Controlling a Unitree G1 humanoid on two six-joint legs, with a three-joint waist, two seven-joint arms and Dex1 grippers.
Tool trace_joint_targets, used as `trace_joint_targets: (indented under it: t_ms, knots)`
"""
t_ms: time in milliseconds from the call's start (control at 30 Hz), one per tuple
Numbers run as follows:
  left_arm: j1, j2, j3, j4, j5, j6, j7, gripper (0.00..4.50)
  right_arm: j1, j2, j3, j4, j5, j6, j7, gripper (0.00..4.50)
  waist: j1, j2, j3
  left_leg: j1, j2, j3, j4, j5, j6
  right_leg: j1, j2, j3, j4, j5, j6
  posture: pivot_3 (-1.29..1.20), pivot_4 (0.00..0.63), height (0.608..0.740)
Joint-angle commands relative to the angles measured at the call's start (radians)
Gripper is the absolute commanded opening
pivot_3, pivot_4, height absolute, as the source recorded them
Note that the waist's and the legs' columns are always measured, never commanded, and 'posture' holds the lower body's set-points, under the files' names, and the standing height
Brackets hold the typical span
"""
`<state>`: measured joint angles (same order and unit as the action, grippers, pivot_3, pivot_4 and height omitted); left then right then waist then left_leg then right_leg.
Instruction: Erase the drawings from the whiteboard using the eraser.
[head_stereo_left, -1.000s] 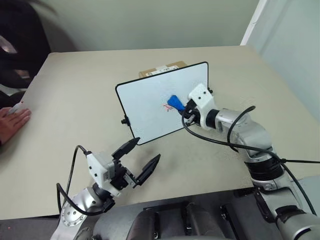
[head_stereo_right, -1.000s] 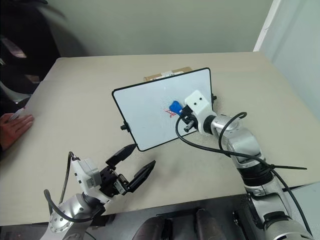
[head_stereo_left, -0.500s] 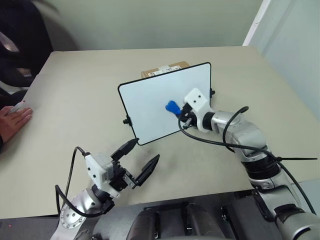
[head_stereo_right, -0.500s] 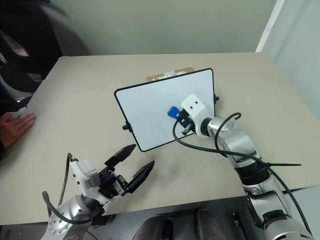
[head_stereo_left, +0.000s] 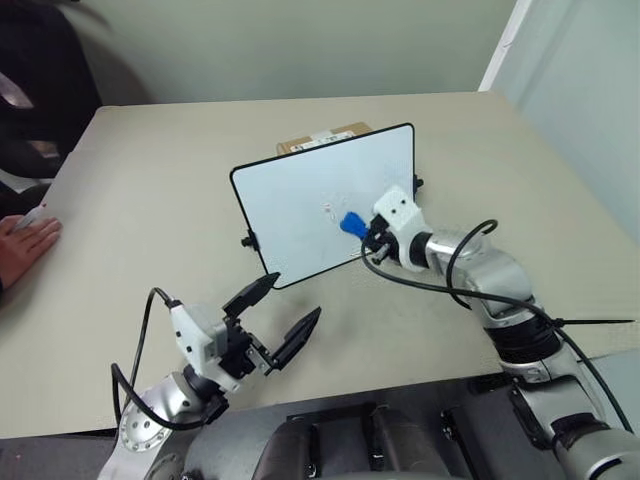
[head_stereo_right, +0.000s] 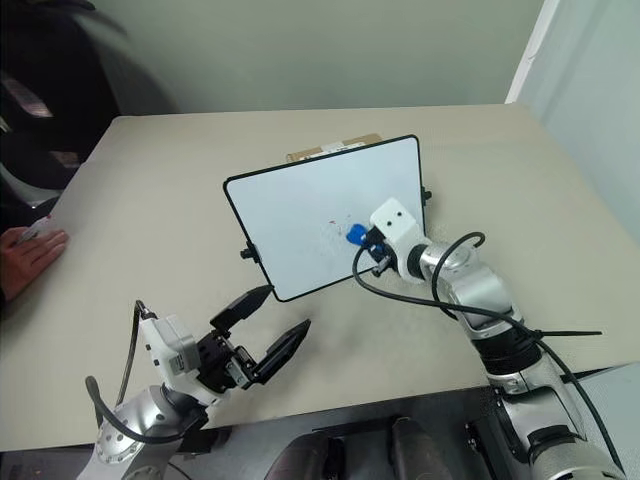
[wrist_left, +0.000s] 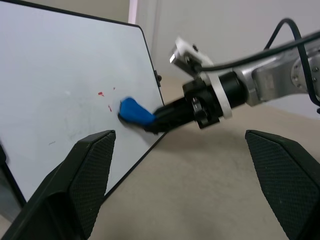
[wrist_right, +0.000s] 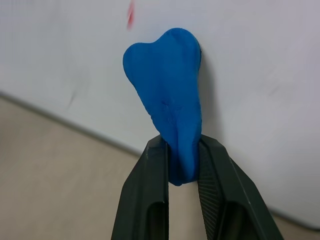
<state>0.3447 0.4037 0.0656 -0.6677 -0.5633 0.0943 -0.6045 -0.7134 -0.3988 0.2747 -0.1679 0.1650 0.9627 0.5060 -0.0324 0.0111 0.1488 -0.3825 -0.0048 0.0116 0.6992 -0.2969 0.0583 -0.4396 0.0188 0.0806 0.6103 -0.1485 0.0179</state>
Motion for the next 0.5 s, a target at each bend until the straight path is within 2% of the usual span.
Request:
trace_joint_targets:
  t_ms: [33,300,500]
  knots:
    - [-0.002,0.001,-0.001,-0.018,-0.007,-0.001,-0.003,4.50,-0.050,0.015,-0.051,-0.050,-0.002,-0.040,-0.017,0.55,0.000,0.000,0.000,0.000,0.000,0.000,0.000,0.000,0.000,0.000,0.000,0.000,0.000,0.000,0.000,0.00,0.150,0.740]
    - [-0.002,-0.002,-0.003,-0.020,-0.001,-0.002,0.001,4.50,-0.068,0.053,-0.044,-0.009,-0.008,-0.033,-0.026,0.55,0.000,0.000,0.000,0.000,0.000,0.000,0.000,0.002,-0.003,0.000,0.000,0.000,-0.001,-0.001,0.001,0.00,0.150,0.740]
    - [0.008,-0.006,-0.008,-0.031,0.002,-0.004,0.006,4.50,0.023,0.008,0.058,0.021,-0.028,-0.010,0.020,0.55,0.000,0.000,0.000,0.000,0.000,0.000,0.000,0.002,-0.004,0.001,0.000,0.000,-0.001,-0.002,0.001,0.00,0.150,0.740]
